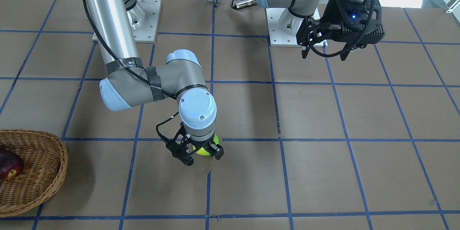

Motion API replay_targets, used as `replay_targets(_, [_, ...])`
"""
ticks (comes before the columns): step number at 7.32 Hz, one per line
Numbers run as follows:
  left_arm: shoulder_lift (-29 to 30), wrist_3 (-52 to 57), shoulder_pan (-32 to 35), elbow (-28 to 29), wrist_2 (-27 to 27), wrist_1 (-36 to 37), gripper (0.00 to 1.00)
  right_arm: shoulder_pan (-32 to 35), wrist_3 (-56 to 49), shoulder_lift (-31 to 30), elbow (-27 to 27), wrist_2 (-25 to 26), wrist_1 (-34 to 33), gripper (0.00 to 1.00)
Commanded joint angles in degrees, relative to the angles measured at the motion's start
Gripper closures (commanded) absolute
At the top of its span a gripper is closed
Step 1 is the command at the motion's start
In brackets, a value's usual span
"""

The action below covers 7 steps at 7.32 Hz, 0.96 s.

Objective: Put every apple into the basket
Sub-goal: 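Lower the right gripper onto the green apple, grasp and lift it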

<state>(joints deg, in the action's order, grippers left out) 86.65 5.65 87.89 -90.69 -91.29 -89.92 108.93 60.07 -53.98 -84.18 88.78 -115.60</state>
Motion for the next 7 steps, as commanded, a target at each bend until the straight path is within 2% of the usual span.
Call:
replay_targets(1, [0.19,0.33,0.00,-0.09,-0.38,0.01,0.00,0.23,0.05,0.01,-0.37,-1.41,0.02,0.07])
replay_targets(2, [0.36,0.42,0.00,-0.01,-0.38,-0.16,0.00,0.14,-0.12,-0.07,-0.20,-3.42,0.02,0.50])
replay_targets(3, [0.45,0.33,0.00,0.08,-0.47,0.01,0.00,0.14,-0.65,-0.16,0.06,-3.70,0.02,0.99])
replay_targets(5, [0.63,0.42,0.00,0.08,-0.47,0.01,0.00,-0.29,-1.09,-0.86,0.85,-3.71,0.19,1.00])
replay_targets(7, [0.10,0.42,0.00,-0.01,-0.47,-0.16,0.00,-2.05,-1.87,-4.81,1.56,-3.36,2.20,1.00])
